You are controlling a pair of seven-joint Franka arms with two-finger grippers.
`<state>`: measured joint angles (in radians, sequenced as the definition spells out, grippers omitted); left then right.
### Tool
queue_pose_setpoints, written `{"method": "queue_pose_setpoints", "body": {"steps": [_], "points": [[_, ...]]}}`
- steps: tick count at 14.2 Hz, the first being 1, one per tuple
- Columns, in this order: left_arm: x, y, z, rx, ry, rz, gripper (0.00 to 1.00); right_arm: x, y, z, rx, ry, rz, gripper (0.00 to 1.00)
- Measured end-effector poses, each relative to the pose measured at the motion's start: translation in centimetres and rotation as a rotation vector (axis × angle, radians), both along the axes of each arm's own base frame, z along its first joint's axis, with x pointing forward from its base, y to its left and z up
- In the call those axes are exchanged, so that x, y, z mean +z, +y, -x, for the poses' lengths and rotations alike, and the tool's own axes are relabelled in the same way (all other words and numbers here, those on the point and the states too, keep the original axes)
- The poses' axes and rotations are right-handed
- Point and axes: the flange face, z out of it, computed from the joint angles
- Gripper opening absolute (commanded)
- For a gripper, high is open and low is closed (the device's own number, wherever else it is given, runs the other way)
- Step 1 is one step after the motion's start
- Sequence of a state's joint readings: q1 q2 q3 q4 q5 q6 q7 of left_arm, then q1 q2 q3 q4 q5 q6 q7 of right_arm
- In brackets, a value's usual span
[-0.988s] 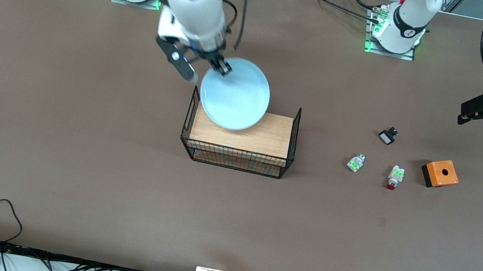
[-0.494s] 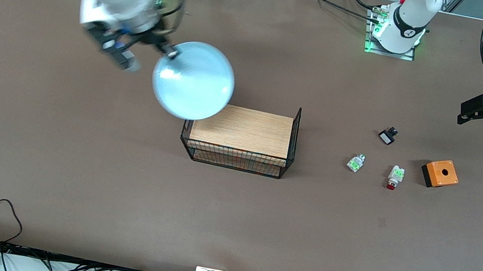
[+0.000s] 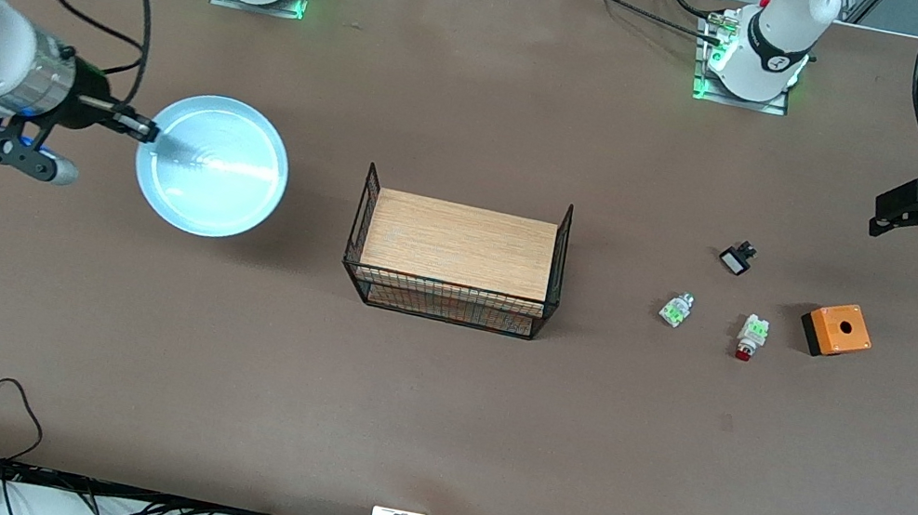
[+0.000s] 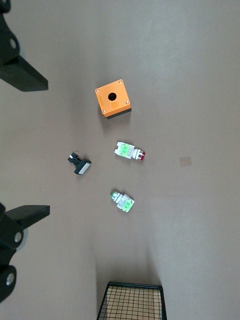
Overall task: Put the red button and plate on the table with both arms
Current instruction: 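Lift the blue plate off the basket and carry it aside, then lower the blue plate onto the table and open the right gripper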
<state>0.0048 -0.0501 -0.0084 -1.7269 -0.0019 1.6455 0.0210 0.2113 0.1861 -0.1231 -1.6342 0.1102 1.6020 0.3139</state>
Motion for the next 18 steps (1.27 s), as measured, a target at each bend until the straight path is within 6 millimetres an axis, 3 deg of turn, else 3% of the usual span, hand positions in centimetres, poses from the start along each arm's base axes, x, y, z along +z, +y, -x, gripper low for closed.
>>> {"method": "queue_pose_setpoints", "body": {"steps": [2,5,9,13,14,15,18], "points": [[0.0,0.0,0.0,0.0,0.0,0.0,1.0,-2.8,-2.3,0.0,0.058,0.004,0.008,0.0],[0.0,0.0,0.0,0.0,0.0,0.0,1.0,-8.8,-5.4,0.7,0.109,-0.004,0.007,0.0],[0.0,0.0,0.0,0.001,0.001,0.0,1.0,-17.7,-8.0,3.0,0.153,-0.027,0.007,0.0],[0.0,0.0,0.0,0.001,0.001,0.0,1.0,-24.1,-11.0,4.9,0.186,-0.038,0.005,0.03],[0.0,0.0,0.0,0.001,0.002,0.0,1.0,-25.3,-12.0,5.1,0.199,-0.038,0.002,0.33],[0.0,0.0,0.0,0.001,0.002,0.0,1.0,-26.1,-12.9,5.3,0.202,-0.033,0.0,0.99],[0.0,0.0,0.0,0.001,0.002,0.0,1.0,-26.0,-13.5,4.9,0.183,-0.044,0.003,1.0]]}}
